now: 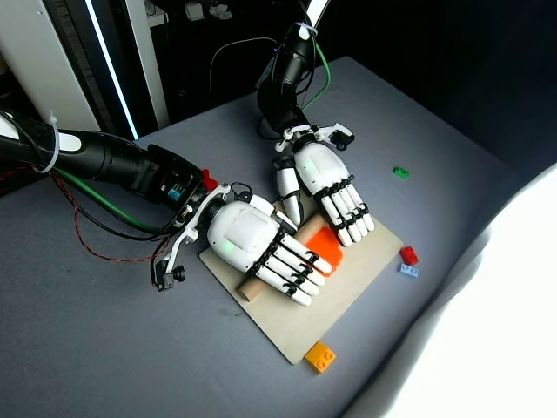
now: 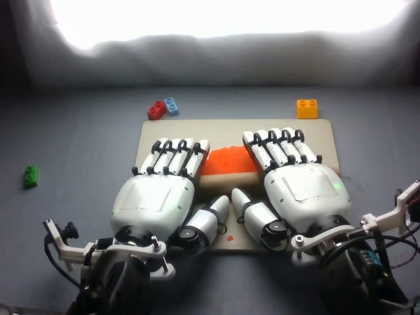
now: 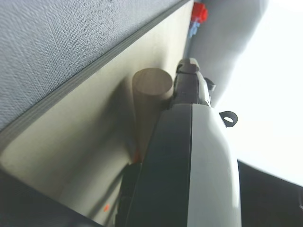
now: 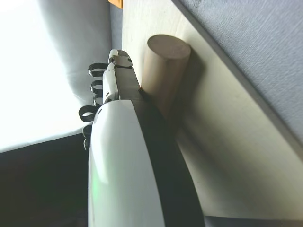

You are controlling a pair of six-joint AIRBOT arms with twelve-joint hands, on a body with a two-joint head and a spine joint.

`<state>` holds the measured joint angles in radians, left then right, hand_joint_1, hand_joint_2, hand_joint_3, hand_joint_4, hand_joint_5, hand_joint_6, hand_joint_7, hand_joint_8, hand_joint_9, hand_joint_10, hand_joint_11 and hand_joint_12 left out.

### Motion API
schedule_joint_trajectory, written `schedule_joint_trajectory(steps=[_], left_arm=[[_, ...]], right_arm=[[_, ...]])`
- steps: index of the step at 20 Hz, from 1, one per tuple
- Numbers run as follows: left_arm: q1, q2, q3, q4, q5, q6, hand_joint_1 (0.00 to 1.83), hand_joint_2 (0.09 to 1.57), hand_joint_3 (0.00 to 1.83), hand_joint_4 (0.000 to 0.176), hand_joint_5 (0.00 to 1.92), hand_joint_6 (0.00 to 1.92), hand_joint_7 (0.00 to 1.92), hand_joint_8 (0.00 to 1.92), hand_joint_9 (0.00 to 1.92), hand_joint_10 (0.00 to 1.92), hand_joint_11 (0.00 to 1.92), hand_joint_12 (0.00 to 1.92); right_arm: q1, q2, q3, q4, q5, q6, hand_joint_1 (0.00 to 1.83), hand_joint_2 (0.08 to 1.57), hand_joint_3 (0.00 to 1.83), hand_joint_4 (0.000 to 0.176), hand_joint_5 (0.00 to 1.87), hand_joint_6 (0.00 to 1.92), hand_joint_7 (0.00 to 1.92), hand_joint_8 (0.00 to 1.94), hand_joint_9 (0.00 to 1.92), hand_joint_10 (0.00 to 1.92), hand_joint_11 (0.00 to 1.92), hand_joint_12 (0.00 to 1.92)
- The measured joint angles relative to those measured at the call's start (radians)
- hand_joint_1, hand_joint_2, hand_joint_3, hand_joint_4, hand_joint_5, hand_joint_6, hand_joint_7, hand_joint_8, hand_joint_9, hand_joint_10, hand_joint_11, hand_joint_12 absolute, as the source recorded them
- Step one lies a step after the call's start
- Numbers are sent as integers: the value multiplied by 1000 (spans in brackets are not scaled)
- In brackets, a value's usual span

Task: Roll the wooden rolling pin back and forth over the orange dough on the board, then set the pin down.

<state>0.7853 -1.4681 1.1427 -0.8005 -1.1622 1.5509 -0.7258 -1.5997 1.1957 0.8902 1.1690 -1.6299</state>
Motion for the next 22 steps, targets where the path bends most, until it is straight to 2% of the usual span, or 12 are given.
schedule_joint_trajectory(steps=[22], left_arm=[[-21, -13, 48, 0, 26, -11, 0, 1489, 1, 0, 0, 0, 0, 0, 0, 0, 0, 0]], right_arm=[[32, -13, 42, 37, -26, 18, 0, 1545, 0, 0, 56, 13, 26, 5, 0, 0, 0, 0]])
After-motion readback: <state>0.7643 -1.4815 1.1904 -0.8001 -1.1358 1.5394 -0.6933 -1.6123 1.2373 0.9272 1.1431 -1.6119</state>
